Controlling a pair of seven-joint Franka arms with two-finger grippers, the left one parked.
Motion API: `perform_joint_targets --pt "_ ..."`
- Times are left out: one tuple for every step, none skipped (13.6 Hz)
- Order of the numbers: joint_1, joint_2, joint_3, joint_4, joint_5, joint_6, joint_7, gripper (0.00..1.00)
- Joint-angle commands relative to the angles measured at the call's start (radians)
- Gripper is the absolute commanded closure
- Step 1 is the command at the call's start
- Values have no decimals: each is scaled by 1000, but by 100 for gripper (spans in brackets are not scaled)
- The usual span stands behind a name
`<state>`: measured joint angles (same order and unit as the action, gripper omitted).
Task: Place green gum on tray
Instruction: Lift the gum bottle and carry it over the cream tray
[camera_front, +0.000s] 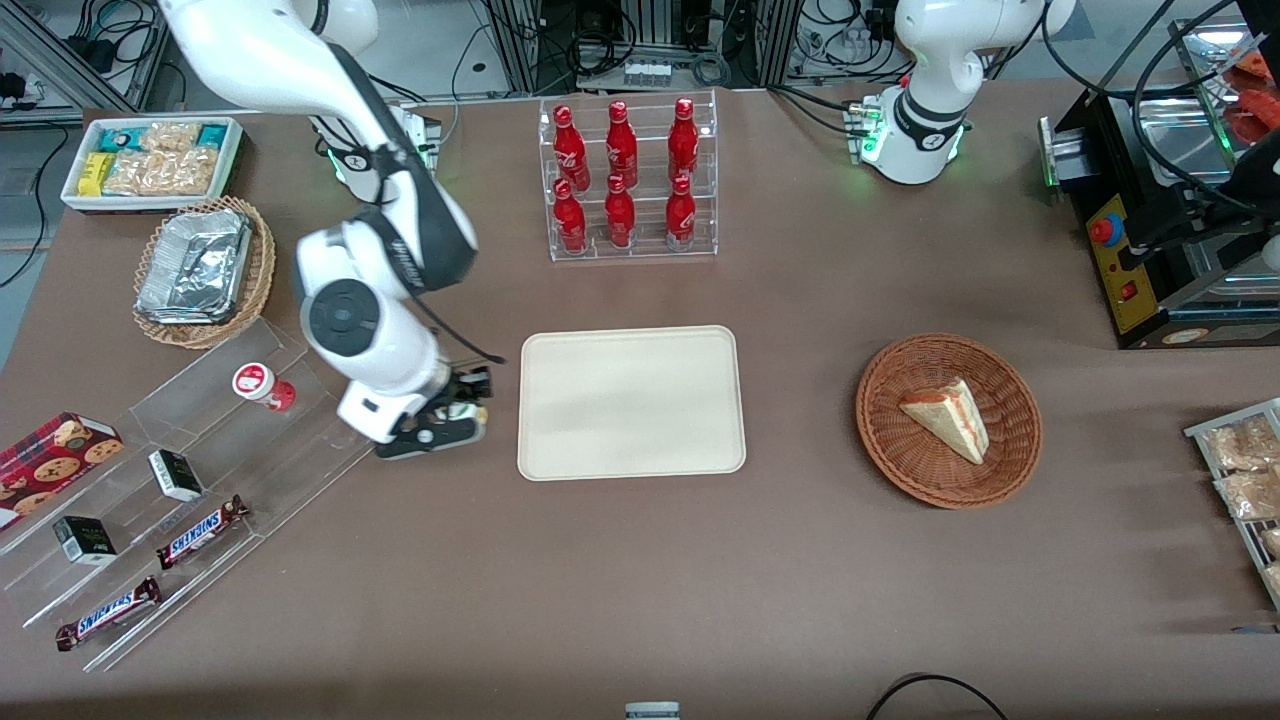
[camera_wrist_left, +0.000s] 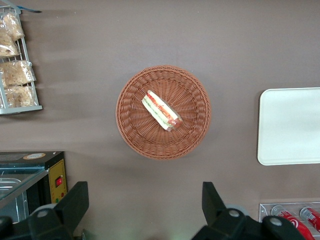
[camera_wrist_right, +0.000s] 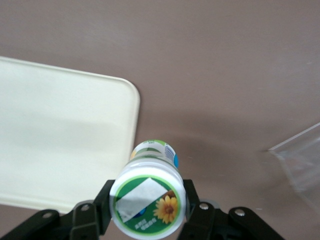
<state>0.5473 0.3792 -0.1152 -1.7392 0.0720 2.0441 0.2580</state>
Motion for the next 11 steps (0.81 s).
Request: perform_joint_targets --pt "46 113 -11 133 26 -15 120 100" --pt "68 142 -11 160 44 -13 162 100" --pt "91 170 -11 190 55 -12 193 100" --pt "112 206 -11 231 57 -12 231 100" --pt "134 240 -12 271 57 -10 274 100" --pt "153 269 -11 302 57 -5 318 100" --pt "166 283 -11 314 58 7 367 100" --pt "175 288 -9 314 61 24 404 100" --pt "201 302 -9 314 74 47 432 100" --pt "218 313 -9 313 81 70 449 100" --pt "232 325 -9 313 81 96 469 100"
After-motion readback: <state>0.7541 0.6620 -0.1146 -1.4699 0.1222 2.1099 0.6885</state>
